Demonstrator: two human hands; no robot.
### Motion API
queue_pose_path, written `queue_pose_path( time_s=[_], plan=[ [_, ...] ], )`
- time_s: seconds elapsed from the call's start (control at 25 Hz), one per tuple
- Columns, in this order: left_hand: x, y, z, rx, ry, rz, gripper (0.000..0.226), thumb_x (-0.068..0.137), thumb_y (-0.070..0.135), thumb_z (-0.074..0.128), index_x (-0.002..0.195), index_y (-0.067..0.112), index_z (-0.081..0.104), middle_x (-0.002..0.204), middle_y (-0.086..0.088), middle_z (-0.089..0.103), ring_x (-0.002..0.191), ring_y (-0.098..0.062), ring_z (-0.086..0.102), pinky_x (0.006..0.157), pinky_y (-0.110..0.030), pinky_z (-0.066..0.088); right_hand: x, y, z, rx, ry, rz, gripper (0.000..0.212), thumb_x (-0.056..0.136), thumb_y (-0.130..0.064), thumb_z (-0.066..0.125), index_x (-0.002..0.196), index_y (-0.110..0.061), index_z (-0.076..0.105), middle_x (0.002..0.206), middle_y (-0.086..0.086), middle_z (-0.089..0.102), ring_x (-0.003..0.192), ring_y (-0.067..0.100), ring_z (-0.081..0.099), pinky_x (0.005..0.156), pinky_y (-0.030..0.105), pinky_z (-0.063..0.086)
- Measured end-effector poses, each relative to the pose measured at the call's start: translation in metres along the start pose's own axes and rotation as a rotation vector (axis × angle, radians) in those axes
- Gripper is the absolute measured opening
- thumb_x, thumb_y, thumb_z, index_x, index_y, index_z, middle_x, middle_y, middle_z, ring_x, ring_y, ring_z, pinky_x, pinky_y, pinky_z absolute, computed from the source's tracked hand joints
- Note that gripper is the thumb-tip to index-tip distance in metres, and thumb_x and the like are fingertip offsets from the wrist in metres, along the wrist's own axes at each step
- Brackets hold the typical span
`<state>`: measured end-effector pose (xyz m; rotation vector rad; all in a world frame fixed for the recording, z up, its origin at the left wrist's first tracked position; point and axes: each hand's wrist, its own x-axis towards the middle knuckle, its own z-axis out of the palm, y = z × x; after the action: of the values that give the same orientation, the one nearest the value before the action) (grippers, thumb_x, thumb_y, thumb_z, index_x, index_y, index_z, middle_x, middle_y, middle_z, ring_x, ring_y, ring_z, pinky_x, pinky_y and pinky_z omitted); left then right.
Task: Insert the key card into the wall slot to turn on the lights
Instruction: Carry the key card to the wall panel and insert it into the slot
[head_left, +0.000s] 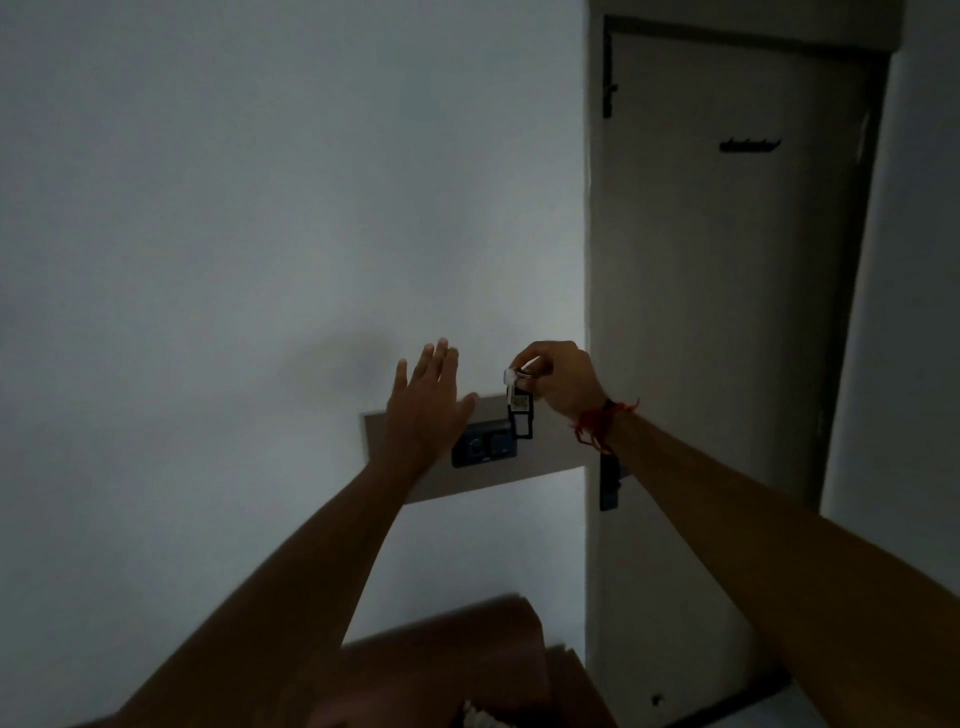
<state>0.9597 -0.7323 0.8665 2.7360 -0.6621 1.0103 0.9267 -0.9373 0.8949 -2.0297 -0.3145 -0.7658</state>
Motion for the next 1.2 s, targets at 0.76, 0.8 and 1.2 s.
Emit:
queue_pose_path(
  time_s=[0.76, 0.8, 1.2],
  plan=[
    [0.079, -0.013, 0.171, 0.148, -0.138, -0.293, 0.079, 0.099, 0.044, 0.051, 0.158, 0.010, 0.011, 0.169, -0.012, 0.007, 0.157, -0.027, 0.006, 0.127, -0.056, 0.013, 0.163, 0.229, 0.067, 0.068, -0.208, -0.073, 0.012, 0.071, 0.007, 0.077, 0.081, 0.000, 0.074, 0.082, 0.022, 0.075, 0.078, 0.028, 0.071, 0.064, 0.019, 0.054],
    [0.080, -0.017, 0.177, 0.153, -0.148, -0.297, 0.079, 0.099, 0.044, 0.051, 0.158, 0.010, 0.011, 0.169, -0.012, 0.007, 0.157, -0.027, 0.006, 0.127, -0.055, 0.013, 0.166, 0.233, 0.073, 0.073, -0.214, -0.082, 0.012, 0.071, 0.007, 0.076, 0.081, 0.001, 0.074, 0.083, 0.022, 0.075, 0.081, 0.030, 0.072, 0.068, 0.025, 0.057],
    [0.084, -0.050, 0.218, 0.138, -0.194, -0.295, 0.080, 0.101, 0.046, 0.047, 0.160, 0.010, 0.008, 0.170, -0.011, 0.002, 0.158, -0.027, 0.000, 0.129, -0.052, 0.011, 0.176, 0.258, 0.123, 0.023, -0.266, -0.116, 0.014, 0.071, 0.010, 0.072, 0.079, -0.002, 0.074, 0.084, 0.018, 0.076, 0.081, 0.029, 0.071, 0.067, 0.015, 0.052]
  ],
)
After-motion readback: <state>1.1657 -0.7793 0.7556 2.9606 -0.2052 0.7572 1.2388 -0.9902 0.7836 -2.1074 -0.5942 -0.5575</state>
